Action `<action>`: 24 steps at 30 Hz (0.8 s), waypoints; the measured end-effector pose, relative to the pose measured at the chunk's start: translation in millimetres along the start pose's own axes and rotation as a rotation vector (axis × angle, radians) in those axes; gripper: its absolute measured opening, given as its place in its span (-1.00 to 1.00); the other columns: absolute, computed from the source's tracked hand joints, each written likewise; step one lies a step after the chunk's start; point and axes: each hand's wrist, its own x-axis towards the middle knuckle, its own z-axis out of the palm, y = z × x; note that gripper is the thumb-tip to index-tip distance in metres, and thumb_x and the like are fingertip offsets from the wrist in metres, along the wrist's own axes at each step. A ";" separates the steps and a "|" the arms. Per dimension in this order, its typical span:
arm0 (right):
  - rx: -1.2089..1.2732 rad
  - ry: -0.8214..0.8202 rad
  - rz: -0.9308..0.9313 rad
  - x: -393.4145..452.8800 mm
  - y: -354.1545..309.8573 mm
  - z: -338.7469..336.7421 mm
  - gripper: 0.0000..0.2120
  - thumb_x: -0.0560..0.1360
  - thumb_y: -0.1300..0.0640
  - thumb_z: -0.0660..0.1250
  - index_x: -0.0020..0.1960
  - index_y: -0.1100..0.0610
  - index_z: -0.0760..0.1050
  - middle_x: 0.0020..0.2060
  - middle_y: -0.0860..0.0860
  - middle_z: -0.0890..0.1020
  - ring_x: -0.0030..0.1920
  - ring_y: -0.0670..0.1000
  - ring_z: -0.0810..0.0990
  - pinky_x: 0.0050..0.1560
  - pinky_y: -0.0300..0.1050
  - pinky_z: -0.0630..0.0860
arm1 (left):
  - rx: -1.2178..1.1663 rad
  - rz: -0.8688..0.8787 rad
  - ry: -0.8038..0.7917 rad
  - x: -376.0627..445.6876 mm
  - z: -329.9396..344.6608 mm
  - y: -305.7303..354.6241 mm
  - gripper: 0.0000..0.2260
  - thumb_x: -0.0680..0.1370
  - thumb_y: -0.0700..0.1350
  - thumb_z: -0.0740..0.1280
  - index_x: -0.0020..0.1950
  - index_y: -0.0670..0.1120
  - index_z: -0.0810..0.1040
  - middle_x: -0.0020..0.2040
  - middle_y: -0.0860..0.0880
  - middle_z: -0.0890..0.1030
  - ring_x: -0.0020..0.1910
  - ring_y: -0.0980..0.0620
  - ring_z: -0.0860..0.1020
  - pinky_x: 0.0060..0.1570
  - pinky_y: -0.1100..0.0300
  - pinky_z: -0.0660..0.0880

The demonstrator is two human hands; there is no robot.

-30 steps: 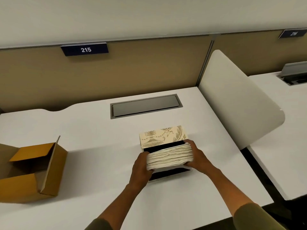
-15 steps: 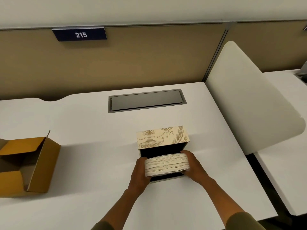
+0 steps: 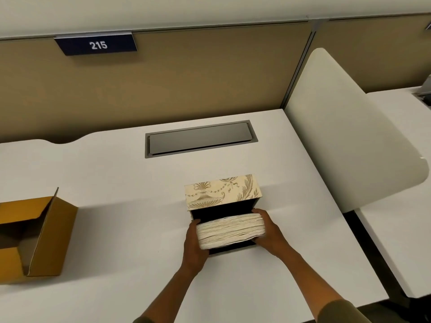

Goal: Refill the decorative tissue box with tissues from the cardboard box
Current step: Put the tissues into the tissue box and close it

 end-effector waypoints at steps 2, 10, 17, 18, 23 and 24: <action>0.049 0.016 0.012 -0.5 2.1 3.3 -0.22 0.34 0.31 0.51 0.43 -0.07 0.26 0.18 -0.09 0.57 0.18 -0.12 0.55 0.05 -0.41 0.52 | -0.039 -0.044 0.009 -0.7 0.5 1.9 -0.38 0.40 -0.44 0.40 0.35 -0.05 0.31 0.23 -0.08 0.52 0.24 -0.07 0.51 0.23 -0.06 0.52; 0.151 0.029 0.010 2.8 3.6 9.1 -0.22 0.34 0.38 0.46 0.42 -0.07 0.26 0.21 -0.08 0.56 0.23 -0.08 0.52 0.14 -0.25 0.54 | -0.090 -0.094 -0.007 -0.9 1.7 3.2 -0.40 0.41 -0.38 0.45 0.31 0.06 0.35 0.19 0.07 0.56 0.20 0.16 0.53 0.20 0.00 0.56; 0.096 -0.013 0.035 8.5 11.6 6.1 -0.22 0.34 0.26 0.55 0.39 -0.17 0.26 0.18 -0.20 0.56 0.21 -0.18 0.53 0.04 -0.49 0.49 | 0.060 0.002 -0.053 9.4 -9.2 -1.2 -0.39 0.37 -0.35 0.48 0.23 0.17 0.36 0.14 0.09 0.58 0.14 0.18 0.55 0.02 0.15 0.61; 0.086 -0.013 0.038 9.5 11.2 5.4 -0.23 0.34 0.25 0.55 0.36 -0.21 0.25 0.16 -0.23 0.56 0.20 -0.18 0.53 0.02 -0.51 0.48 | 0.078 0.015 -0.053 10.6 -9.8 -1.3 -0.41 0.38 -0.33 0.48 0.19 0.19 0.36 0.12 0.11 0.59 0.13 0.17 0.56 0.01 0.22 0.60; 0.078 -0.031 0.038 11.5 9.3 -1.3 -0.27 0.35 0.23 0.57 0.33 -0.17 0.27 0.11 -0.25 0.57 0.16 -0.17 0.56 -0.01 -0.50 0.49 | 0.127 0.072 -0.114 15.3 -15.0 -0.7 -0.40 0.38 -0.34 0.48 0.22 0.17 0.34 0.06 0.26 0.57 0.07 0.33 0.56 -0.09 0.45 0.54; 0.088 -0.033 0.043 11.9 8.4 -2.9 -0.27 0.35 0.24 0.57 0.34 -0.14 0.27 0.11 -0.24 0.57 0.16 -0.16 0.56 -0.01 -0.49 0.50 | 0.122 0.056 -0.125 16.9 -16.1 -2.5 -0.41 0.38 -0.35 0.47 0.25 0.10 0.35 0.08 0.22 0.57 0.08 0.29 0.57 -0.06 0.41 0.56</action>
